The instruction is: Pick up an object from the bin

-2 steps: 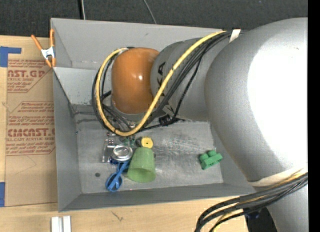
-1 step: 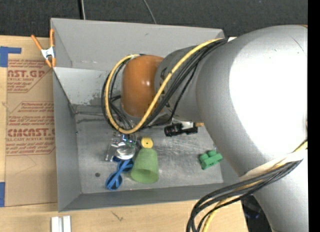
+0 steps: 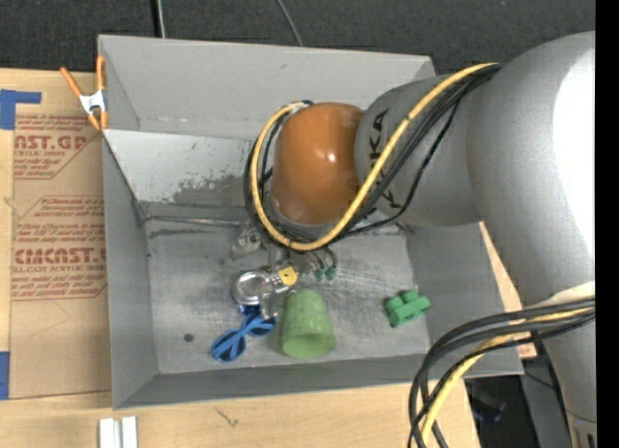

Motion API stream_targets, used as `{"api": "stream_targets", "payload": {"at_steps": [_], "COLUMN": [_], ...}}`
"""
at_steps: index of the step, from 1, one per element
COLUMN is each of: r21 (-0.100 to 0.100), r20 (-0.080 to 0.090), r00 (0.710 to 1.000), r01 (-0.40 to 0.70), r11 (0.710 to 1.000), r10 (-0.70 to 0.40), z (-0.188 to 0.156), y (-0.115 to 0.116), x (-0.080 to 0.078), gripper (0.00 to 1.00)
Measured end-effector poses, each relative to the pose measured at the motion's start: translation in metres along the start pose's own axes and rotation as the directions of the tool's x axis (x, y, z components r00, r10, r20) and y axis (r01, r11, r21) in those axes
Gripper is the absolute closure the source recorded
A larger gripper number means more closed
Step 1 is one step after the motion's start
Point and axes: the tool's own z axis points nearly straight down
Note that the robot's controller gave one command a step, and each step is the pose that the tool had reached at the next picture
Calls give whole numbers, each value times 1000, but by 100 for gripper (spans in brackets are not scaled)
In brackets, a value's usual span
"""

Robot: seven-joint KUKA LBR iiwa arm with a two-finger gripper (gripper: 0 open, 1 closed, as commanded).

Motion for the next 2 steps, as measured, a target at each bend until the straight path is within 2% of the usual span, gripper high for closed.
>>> {"api": "stream_targets", "payload": {"at_steps": [1, 2], "r21": [-3, -2], "r20": [2, -1], "r00": [1000, 1000], "r01": [1, -18], "r11": [1000, 1000], "r10": [-1, 18], "z": [-1, -5], "y": [2, -16], "x": [-1, 16], "gripper": [100, 100]}}
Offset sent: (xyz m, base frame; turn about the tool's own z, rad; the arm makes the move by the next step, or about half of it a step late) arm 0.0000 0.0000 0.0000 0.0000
